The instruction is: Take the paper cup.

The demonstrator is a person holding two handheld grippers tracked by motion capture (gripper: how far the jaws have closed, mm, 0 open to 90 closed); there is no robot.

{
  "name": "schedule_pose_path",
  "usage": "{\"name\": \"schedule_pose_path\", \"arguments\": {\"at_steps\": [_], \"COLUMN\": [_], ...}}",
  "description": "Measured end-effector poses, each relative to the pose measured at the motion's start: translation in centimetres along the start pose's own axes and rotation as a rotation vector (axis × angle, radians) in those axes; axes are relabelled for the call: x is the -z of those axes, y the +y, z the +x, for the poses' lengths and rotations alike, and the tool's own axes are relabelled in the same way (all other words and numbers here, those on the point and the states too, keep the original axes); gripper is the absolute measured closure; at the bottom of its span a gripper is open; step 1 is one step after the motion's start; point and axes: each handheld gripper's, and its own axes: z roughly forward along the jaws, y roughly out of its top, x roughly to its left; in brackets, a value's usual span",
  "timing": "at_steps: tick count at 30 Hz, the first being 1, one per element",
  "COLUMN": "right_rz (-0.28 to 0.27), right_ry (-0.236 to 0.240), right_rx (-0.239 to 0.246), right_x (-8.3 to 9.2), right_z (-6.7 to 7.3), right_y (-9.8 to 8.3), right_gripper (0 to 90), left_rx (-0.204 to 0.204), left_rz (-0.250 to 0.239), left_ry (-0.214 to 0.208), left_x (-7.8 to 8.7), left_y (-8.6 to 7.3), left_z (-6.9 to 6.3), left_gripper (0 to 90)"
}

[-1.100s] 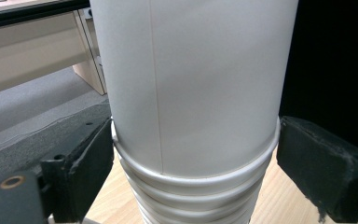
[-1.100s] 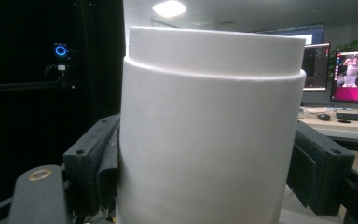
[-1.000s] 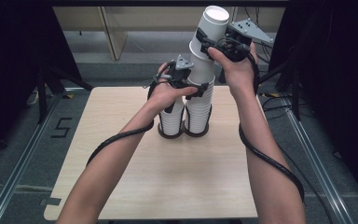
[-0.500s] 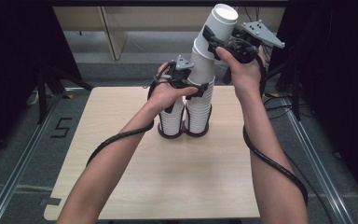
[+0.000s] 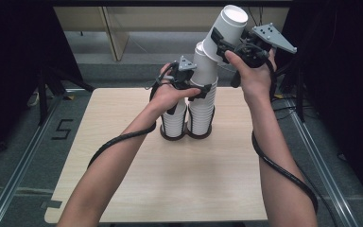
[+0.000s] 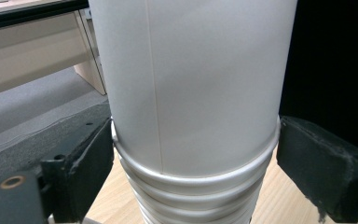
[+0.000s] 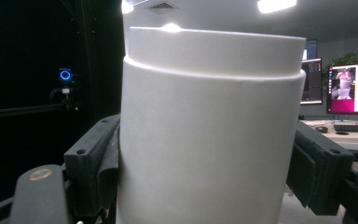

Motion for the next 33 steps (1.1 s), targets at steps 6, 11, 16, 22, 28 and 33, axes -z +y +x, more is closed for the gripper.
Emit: {"name": "schedule_pose_path", "arguments": {"at_steps": [6, 11, 16, 22, 28, 33], "right_rz": [0.006, 0.008, 0.019, 0.024, 0.017, 0.035], "right_ry": [0.000, -0.011, -0.020, -0.028, -0.038, -0.044], "right_rx": [0.009, 0.024, 0.046, 0.039, 0.068, 0.077], "right_x": [0.7, 1.7, 2.5, 3.6, 4.3, 5.4], "right_z": [-0.1, -0.5, -0.9, -1.6, -2.1, -2.3], "right_y": [-0.1, -0.3, -0.7, -0.7, -0.5, -0.7], "right_gripper": [21.4, 21.4, 21.3, 21.4, 21.4, 21.4], "left_rx": [0.002, 0.005, 0.015, -0.006, -0.019, -0.011], "left_rz": [-0.004, -0.003, -0.018, -0.057, -0.079, -0.099], "left_ry": [-0.003, -0.004, -0.019, -0.025, -0.029, -0.035], "left_x": [0.0, 0.0, 0.3, 1.2, 2.3, 4.5], "left_y": [0.0, 0.0, 0.0, 0.3, 0.6, 0.6], "left_z": [0.0, 0.0, 0.2, 0.0, -0.5, -0.5], "left_gripper": [11.2, 11.3, 12.4, 1.8, 1.0, 1.0]}}
